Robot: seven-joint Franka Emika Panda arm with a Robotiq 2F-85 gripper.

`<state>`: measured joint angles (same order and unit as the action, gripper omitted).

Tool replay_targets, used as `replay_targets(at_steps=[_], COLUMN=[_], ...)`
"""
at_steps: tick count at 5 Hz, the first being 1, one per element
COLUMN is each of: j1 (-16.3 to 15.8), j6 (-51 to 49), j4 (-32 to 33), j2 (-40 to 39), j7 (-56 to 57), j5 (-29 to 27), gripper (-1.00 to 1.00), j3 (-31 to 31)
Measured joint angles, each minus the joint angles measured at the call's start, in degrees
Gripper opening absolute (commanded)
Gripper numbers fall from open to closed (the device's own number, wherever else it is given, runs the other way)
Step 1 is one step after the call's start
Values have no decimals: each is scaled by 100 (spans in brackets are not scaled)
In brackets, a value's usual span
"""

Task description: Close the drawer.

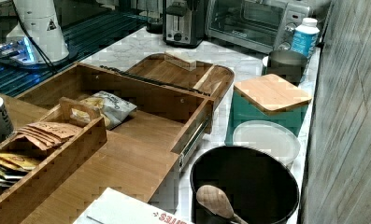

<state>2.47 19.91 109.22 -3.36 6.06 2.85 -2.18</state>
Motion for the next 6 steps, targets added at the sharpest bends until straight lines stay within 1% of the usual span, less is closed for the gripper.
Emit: replay_targets(at_steps=[2, 3, 4, 6], j1=[-35, -92, -198, -191], j6=[657, 939, 1381, 1593], j4=[705, 985, 1276, 1533], j2=[145, 141, 139, -91], j7=[1373, 1586, 1586, 2505], j5=[82, 631, 711, 663], gripper=[-100, -100, -100, -100], j3=[56, 94, 90, 125])
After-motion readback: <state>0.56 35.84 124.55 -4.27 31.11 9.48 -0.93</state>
